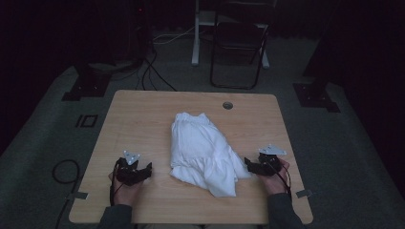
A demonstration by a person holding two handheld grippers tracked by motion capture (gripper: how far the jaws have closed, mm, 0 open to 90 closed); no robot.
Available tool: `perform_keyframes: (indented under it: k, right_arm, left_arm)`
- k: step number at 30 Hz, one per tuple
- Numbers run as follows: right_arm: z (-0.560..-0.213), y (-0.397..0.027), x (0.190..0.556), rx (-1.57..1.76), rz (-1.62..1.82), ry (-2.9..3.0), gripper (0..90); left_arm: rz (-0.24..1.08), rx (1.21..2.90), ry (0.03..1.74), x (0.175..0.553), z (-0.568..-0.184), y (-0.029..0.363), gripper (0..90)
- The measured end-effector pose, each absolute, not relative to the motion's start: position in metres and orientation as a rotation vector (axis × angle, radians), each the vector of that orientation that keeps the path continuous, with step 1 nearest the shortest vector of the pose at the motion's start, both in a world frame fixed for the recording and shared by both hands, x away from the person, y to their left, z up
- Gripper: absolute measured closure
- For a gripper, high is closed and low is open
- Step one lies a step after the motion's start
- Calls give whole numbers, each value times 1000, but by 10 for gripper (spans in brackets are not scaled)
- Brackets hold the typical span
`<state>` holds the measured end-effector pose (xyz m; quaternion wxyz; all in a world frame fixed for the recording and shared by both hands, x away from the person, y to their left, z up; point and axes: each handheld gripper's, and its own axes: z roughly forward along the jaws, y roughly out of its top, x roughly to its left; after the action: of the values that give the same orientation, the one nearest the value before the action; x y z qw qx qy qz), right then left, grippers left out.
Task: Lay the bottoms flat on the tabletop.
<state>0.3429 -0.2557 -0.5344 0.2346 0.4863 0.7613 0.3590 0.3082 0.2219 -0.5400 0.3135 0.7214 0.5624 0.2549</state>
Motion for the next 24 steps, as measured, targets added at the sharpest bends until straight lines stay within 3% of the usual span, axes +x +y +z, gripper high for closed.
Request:
perform_keyframes:
  k: [10, 24]
  right_arm:
    - [-527, -249, 331, 1291, 999, 2100, 264]
    - [-541, -236, 332, 1275, 956, 2176, 287]
  left_arm:
    - [656, 1902, 1443, 300, -532, 215, 288]
    - [613, 1970, 1178, 288, -497, 164, 290]
